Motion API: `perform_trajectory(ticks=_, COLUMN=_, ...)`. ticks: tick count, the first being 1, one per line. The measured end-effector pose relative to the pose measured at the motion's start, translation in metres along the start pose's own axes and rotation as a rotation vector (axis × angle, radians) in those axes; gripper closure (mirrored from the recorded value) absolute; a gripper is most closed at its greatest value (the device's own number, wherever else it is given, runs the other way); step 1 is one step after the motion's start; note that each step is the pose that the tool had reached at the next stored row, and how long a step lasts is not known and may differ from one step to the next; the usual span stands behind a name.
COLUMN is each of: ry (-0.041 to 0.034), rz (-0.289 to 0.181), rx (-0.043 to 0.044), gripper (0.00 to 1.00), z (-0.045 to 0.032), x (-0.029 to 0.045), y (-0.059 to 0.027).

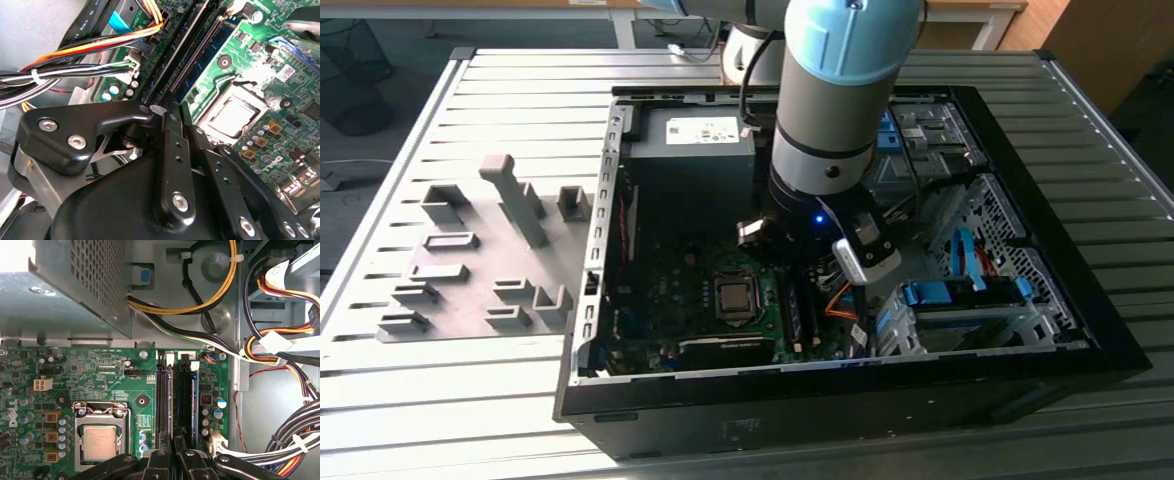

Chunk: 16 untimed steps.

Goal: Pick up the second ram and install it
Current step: 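Insert the second ram into the second slot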

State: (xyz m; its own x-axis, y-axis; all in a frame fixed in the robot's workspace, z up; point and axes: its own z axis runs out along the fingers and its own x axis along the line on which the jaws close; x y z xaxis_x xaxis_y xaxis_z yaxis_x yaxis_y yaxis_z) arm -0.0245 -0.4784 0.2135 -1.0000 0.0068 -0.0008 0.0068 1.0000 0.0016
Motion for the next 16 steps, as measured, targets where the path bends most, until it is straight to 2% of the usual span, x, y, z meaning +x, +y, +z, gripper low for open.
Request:
perform_trajectory(ticks=3, ry=0.0, rz=0.0, rx=0.0001, gripper=0.85, z=0.0, x=0.0, y=0.0)
perform_trajectory(ticks=4, ry=0.0, rz=0.0, rx=0.0, gripper=0.79, z=0.0, x=0.0, y=0.0)
perform_trajectory(ticks=8, ry=0.0, rz=0.0, rx=0.0001, gripper=0.79, z=-0.0014, x=0.0, y=0.0)
perform_trajectory(ticks=11, ry=0.0, rz=0.0, rx=0.0021, gripper=0.79, z=-0.0058, x=0.0, y=0.0)
perform_trajectory(ticks=16, ry=0.0, rz=0.0, rx=0.0042, gripper=0.79, z=-0.0191, x=0.0, y=0.0)
